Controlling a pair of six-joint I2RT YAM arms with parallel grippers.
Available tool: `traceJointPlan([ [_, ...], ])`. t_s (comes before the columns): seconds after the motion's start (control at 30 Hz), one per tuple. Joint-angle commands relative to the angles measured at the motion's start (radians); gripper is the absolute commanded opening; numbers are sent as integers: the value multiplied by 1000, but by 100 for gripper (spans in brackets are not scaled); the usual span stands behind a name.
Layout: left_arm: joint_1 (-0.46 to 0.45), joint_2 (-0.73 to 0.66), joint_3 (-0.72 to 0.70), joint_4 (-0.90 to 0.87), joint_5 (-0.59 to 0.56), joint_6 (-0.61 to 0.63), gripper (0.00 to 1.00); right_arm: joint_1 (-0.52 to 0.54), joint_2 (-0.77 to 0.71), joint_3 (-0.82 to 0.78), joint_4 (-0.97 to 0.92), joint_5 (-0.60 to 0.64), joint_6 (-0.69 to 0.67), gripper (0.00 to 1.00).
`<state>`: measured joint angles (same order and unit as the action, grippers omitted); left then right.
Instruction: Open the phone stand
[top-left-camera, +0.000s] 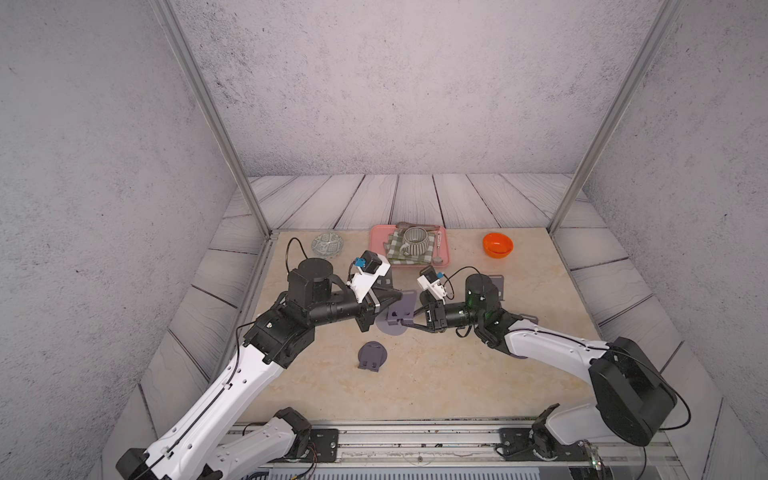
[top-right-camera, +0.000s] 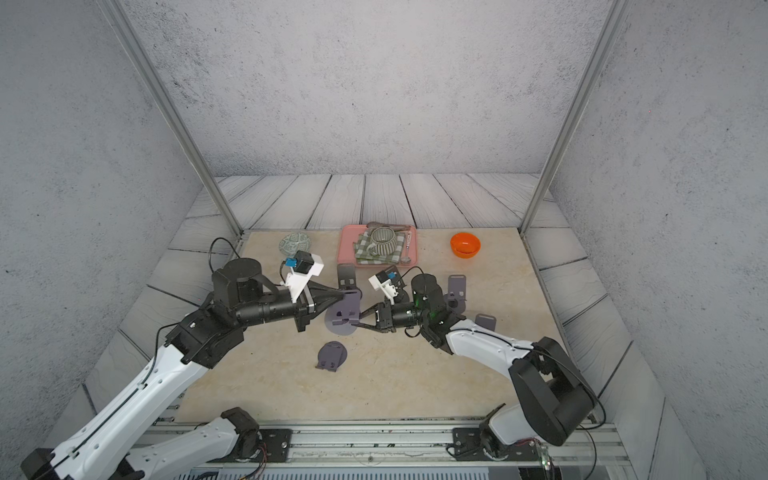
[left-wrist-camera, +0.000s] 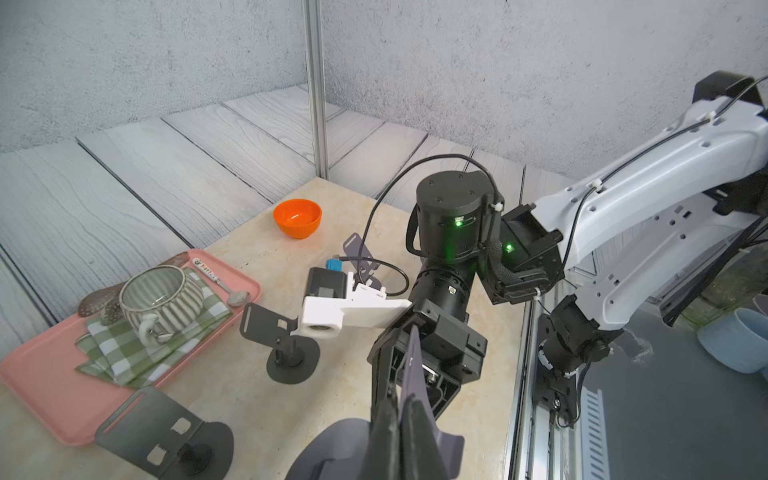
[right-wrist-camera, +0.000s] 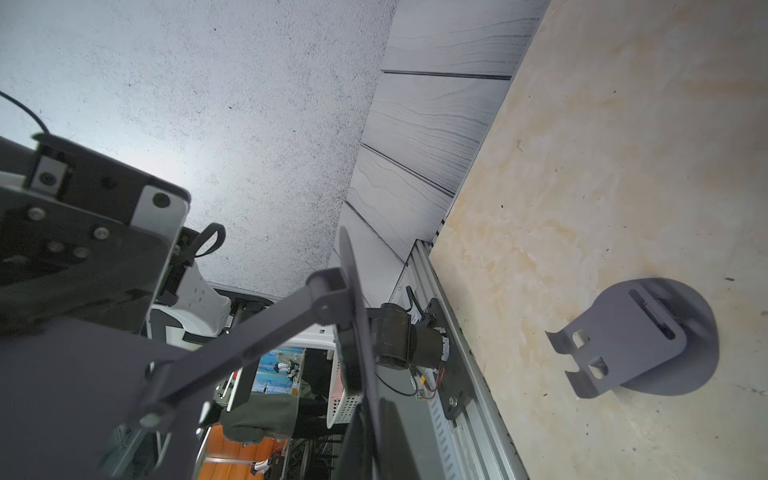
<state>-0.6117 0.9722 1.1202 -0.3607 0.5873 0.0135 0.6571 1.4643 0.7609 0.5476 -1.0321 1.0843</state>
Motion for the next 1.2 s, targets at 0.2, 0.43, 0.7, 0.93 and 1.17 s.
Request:
traceJointPlan([
  [0.2,-14,-18,26,208,2,70,0,12,20,101,-611,68,-191,0],
  [0.43,-14,-86,-98,125,-81,76,0,-5,6,125,-636,90,-181,0],
  [0.7,-16,-4,-295,461,94,-256,0,-8,-115,255,-932,270,-364,9],
  [0.93,-20,59,-351,575,141,-347,0,-87,-230,293,-1091,403,-464,33],
  [1.17,-54,160,-358,634,112,-351,0,-207,-351,333,-1242,500,-561,36],
])
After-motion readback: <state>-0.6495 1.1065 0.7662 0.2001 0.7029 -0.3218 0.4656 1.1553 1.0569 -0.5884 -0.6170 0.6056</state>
